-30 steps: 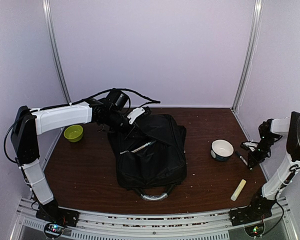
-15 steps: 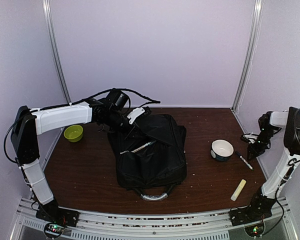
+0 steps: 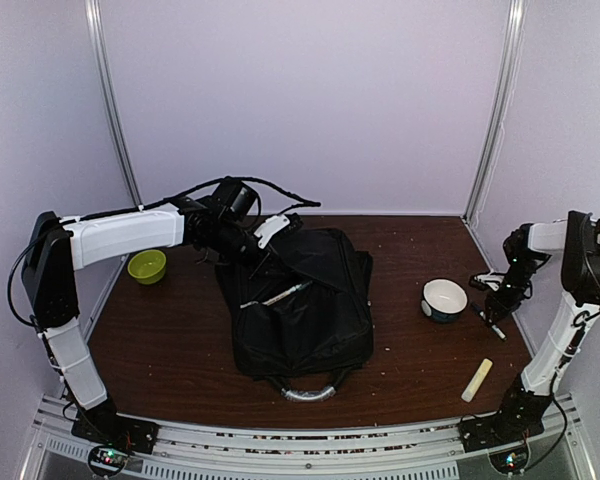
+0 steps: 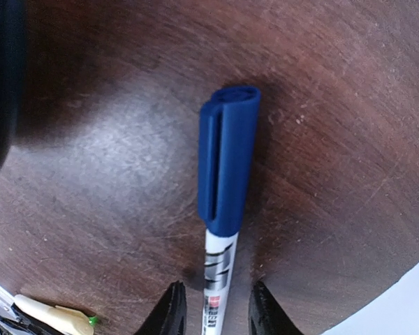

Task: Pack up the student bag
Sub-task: Pick up the pen from the corner of the board.

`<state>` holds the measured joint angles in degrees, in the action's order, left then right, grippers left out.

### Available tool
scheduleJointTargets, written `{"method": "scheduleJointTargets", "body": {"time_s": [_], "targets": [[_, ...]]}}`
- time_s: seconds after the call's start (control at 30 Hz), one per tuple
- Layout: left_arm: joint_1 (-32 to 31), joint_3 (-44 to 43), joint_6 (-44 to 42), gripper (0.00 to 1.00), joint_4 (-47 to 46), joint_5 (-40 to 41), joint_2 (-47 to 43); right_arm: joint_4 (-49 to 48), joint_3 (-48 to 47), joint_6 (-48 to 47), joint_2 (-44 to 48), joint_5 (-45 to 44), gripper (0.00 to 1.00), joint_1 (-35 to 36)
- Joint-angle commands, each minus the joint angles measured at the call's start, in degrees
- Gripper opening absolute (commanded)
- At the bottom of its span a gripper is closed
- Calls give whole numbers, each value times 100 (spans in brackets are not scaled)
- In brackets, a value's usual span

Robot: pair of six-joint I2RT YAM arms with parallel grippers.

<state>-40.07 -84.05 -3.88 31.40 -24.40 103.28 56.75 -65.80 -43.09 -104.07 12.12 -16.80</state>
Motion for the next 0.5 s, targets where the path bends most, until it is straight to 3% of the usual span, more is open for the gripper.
{"method": "scheduleJointTargets", "body": {"time_s": [0.0, 0.33, 0.47], "targets": [[35, -129, 90, 0, -389, -161, -107, -115, -81, 94, -119, -366, 29, 57], [35, -129, 89, 0, -391, -174, -98, -113, -181, 474, -143, -341, 8, -1], [35, -138, 89, 0, -389, -162, -97, 121, -426, 680, 315, 62, 6, -57]]}}
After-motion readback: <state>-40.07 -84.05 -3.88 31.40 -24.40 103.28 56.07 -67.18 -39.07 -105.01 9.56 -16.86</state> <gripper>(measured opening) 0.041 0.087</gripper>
